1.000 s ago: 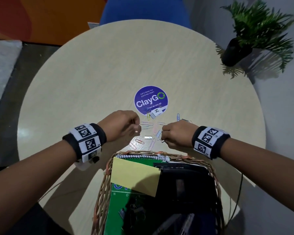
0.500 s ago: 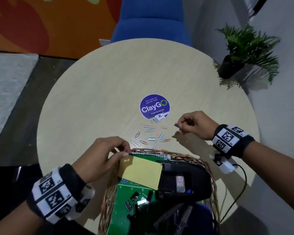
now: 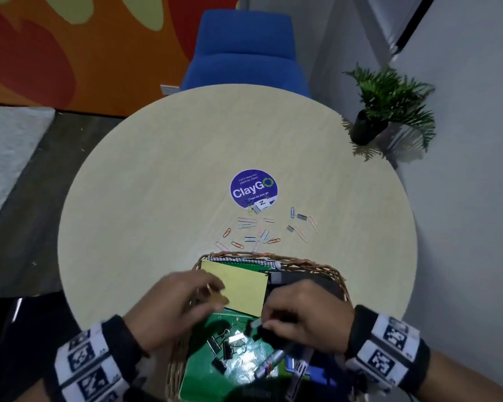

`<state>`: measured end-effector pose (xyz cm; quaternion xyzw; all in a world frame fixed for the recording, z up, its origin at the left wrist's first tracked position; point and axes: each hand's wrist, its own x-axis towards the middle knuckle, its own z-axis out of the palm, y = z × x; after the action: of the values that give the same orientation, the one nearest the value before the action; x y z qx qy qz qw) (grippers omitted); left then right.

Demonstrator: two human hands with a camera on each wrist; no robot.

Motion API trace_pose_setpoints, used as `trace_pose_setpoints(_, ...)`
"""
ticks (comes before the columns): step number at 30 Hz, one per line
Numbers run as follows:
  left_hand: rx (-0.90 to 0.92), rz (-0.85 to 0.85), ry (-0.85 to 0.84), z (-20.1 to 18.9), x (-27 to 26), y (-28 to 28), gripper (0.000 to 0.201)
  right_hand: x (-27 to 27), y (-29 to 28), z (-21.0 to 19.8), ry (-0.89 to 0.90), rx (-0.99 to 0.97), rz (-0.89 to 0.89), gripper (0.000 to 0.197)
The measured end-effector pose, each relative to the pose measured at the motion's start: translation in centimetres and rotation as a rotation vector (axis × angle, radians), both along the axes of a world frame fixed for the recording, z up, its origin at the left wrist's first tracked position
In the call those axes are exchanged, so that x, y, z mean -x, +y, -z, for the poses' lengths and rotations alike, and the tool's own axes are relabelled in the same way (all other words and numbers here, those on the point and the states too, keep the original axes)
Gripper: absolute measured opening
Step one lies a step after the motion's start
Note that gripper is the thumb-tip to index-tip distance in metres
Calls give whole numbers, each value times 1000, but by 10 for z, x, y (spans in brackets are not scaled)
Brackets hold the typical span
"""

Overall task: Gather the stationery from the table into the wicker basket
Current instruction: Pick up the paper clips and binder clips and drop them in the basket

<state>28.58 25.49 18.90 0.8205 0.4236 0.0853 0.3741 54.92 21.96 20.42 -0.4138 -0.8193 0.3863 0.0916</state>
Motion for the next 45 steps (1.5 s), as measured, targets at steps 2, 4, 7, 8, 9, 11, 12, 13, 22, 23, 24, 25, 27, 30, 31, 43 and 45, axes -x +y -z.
trace_pose_setpoints(2, -92, -56, 7, -9, -1, 29, 46, 15, -10, 2, 12, 14, -32, 10)
trace_pose_setpoints(4, -162, -84, 40, -10, -7, 62, 36, 22, -12, 4, -14, 13, -58, 14)
trace_pose_setpoints(7, -235, -36, 208, 4, -23, 112, 17, 9, 6, 2, -72, -14, 42, 23)
trace_pose_setpoints(8, -229, 5, 280, 12, -30, 125, 13, -1, 17, 2, -75, -24, 116, 21)
trace_pose_setpoints(9, -206, 52, 345, 19, -39, 135, 11, -13, 30, 3, -78, -31, 198, 19)
trace_pose_setpoints(11, -150, 136, 457, 32, -58, 150, 11, -40, 58, 7, -130, -62, 327, 15)
trace_pose_setpoints(12, -136, 172, 506, 37, -67, 155, 11, -52, 72, 10, -196, -82, 361, 15)
trace_pose_setpoints(13, -136, 207, 550, 42, -77, 159, 12, -62, 86, 15, -290, -89, 372, 15)
trace_pose_setpoints(22, -80, 413, 730, 74, -135, 162, 15, -67, 163, 78, -783, 40, 250, 19)
trace_pose_setpoints(23, -76, 399, 726, 75, -136, 162, 15, -63, 167, 80, -783, 37, 253, 20)
trace_pose_setpoints(24, -78, 384, 719, 77, -136, 162, 17, -59, 171, 82, -786, 32, 251, 21)
trace_pose_setpoints(25, -81, 372, 717, 78, -136, 162, 20, -54, 173, 85, -793, 24, 246, 21)
trace_pose_setpoints(27, -80, 354, 712, 78, -135, 163, 24, -47, 175, 91, -820, 14, 248, 19)
trace_pose_setpoints(30, -32, 325, 712, 74, -132, 164, 21, -38, 176, 96, -838, 14, 274, 19)
trace_pose_setpoints(31, -18, 301, 699, 70, -130, 165, 21, -37, 175, 96, -841, 21, 281, 18)
trace_pose_setpoints(43, 6, -57, 137, -1, -47, 99, 16, -56, 177, 70, -455, 164, 532, 7)
trace_pose_setpoints(45, 65, -38, 116, 3, -34, 70, 16, -63, 171, 57, -298, 233, 554, 12)
